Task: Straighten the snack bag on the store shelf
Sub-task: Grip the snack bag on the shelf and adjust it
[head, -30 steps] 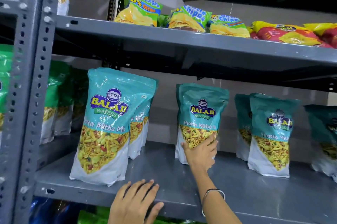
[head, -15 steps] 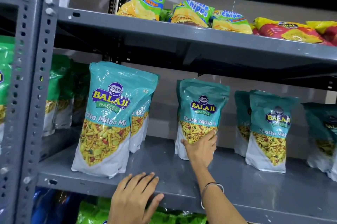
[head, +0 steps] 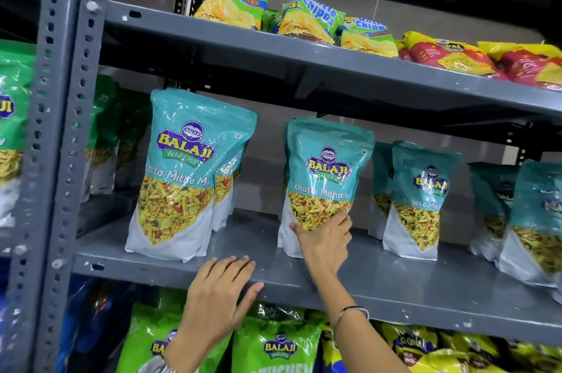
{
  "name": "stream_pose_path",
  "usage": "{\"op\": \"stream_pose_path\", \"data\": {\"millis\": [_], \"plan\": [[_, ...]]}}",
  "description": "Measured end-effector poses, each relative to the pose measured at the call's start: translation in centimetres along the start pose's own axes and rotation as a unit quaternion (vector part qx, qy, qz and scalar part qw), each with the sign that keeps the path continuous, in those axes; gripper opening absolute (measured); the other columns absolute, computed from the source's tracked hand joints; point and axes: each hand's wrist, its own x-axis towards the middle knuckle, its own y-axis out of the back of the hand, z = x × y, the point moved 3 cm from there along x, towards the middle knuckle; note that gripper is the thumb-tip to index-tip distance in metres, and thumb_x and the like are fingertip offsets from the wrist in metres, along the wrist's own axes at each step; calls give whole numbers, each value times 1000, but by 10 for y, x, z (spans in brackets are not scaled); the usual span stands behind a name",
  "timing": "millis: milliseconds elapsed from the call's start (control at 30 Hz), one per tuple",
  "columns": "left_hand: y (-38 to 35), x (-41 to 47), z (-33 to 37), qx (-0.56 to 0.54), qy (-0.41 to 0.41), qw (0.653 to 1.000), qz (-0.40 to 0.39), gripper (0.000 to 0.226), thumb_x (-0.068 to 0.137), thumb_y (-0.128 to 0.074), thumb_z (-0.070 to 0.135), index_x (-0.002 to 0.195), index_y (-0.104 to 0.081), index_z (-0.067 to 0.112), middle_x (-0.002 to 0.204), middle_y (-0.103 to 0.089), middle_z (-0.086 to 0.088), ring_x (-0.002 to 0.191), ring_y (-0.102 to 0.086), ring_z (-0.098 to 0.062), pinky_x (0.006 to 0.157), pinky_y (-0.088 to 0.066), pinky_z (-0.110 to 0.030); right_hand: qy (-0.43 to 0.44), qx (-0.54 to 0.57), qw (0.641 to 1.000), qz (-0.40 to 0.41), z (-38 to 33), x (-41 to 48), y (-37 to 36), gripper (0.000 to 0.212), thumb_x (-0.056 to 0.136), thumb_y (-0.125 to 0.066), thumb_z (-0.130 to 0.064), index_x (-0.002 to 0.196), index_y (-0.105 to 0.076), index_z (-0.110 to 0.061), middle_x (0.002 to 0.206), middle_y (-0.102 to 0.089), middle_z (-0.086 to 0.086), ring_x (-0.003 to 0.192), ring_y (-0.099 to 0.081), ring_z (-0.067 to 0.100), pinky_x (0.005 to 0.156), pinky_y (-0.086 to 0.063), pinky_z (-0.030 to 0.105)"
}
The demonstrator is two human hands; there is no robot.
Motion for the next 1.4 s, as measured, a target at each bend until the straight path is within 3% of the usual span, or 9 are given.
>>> {"op": "stream_pose_path", "data": {"millis": [800, 1400], "plan": [[11, 2, 3, -23, 30, 998, -55, 65, 100, -19, 51, 100, -73, 15, 101, -71, -2, 93, -65, -21, 87, -42, -39, 17, -27, 998, 45, -5, -58, 49, 106, 65, -78, -56, 144, -22, -11, 145, -38, 11, 127, -44, 36, 88, -51, 49], [7, 2, 3, -24, 15, 999, -27, 61, 100, -24, 49, 101, -73, 12, 102, -71, -5, 94, -65, -24, 88, -39, -39, 40, -48, 997, 50, -1, -64, 51, 102, 72, -68, -62, 147, -19, -13, 148, -35, 8, 128, -43, 33, 85, -51, 46]]}}
